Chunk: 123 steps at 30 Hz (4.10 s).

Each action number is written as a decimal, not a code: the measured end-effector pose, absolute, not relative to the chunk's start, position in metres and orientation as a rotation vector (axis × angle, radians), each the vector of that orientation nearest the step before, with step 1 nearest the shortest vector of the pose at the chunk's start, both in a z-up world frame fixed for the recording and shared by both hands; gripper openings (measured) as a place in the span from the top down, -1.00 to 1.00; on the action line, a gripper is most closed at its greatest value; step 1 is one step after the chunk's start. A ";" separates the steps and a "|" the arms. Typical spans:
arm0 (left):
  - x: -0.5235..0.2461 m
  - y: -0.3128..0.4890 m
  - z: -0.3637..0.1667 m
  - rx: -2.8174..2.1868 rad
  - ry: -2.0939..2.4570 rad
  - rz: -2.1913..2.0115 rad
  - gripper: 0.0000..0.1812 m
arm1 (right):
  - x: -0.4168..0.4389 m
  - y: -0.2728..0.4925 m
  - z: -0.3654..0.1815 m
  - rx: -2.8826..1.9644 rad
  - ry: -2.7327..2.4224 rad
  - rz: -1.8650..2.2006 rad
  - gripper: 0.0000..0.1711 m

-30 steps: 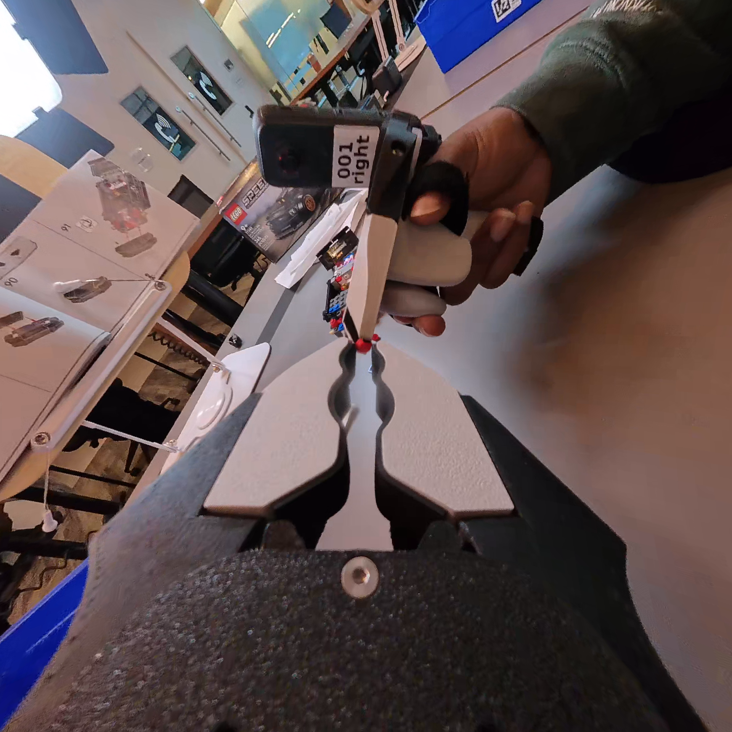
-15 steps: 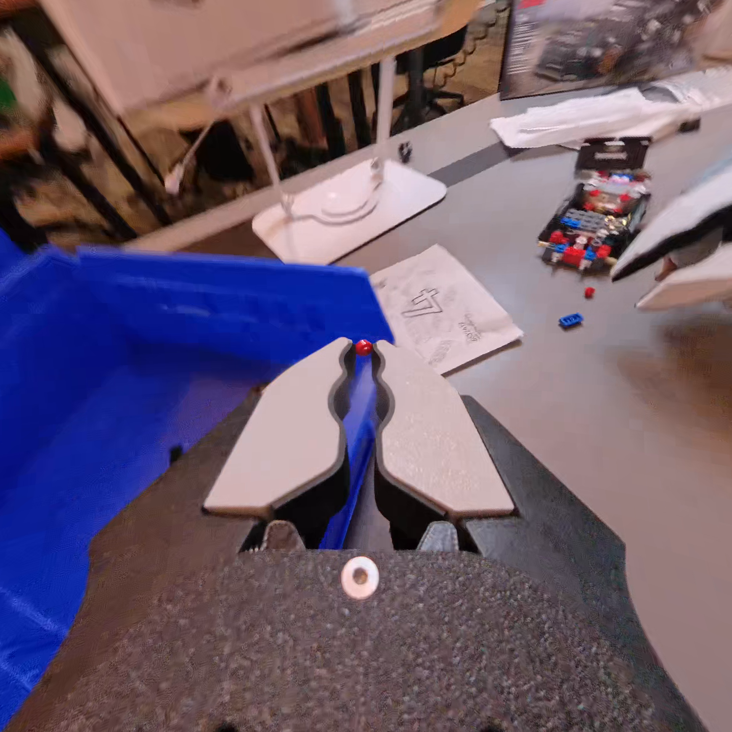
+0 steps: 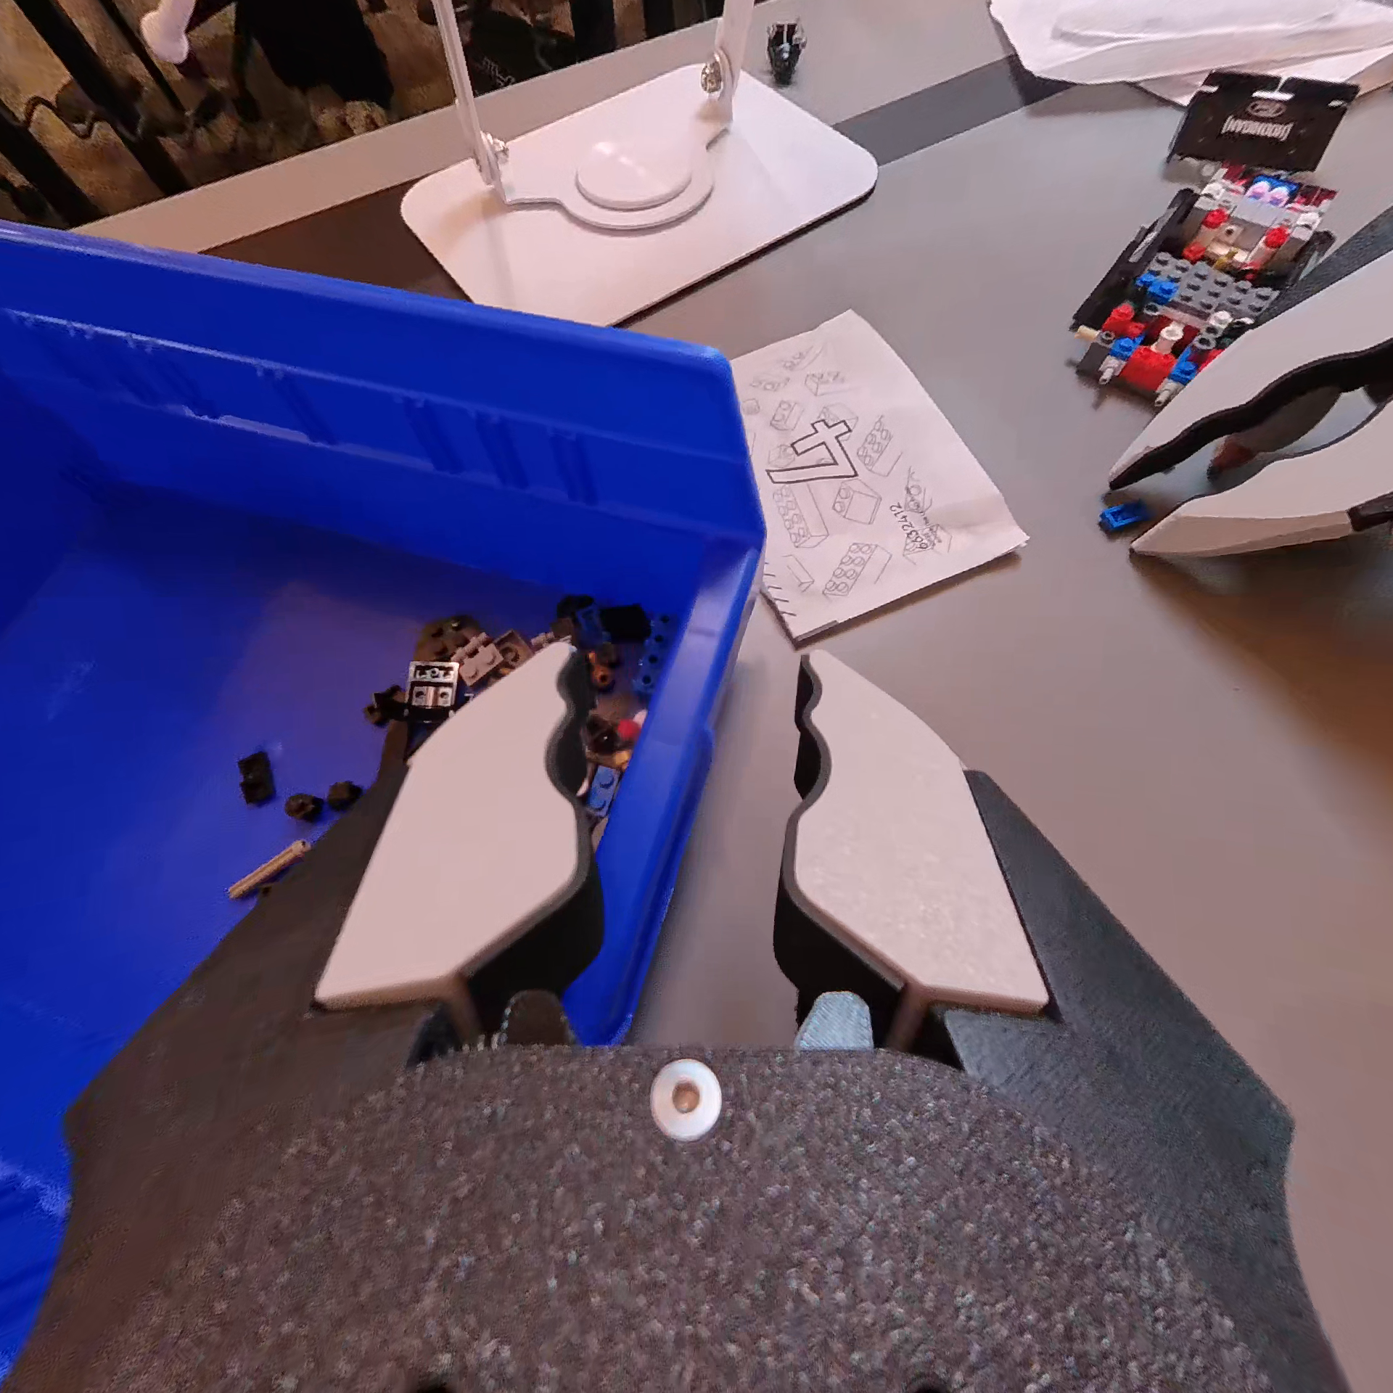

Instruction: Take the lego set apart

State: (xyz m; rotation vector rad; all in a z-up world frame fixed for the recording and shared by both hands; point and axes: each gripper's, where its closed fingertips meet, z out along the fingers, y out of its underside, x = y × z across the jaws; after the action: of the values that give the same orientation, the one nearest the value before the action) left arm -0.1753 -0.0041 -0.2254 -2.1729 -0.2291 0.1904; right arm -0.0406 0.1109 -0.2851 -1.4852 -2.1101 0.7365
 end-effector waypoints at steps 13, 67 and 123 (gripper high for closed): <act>-0.114 0.016 -0.214 -2.066 0.239 0.227 0.63 | -0.035 0.088 -0.277 -1.347 -2.141 0.836 0.91; -0.031 0.027 -0.182 -1.715 0.606 0.367 0.73 | -0.029 0.026 -0.179 -1.595 -1.571 2.233 0.92; -0.152 -0.029 -0.254 -2.470 0.097 0.297 0.75 | -0.012 0.140 -0.221 -1.438 -1.727 1.034 0.78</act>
State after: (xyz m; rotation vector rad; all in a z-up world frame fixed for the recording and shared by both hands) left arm -0.1520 -0.0288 -0.2538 -2.4697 0.0967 0.2970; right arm -0.0122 0.1401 -0.2212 -1.4380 -1.7270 1.0341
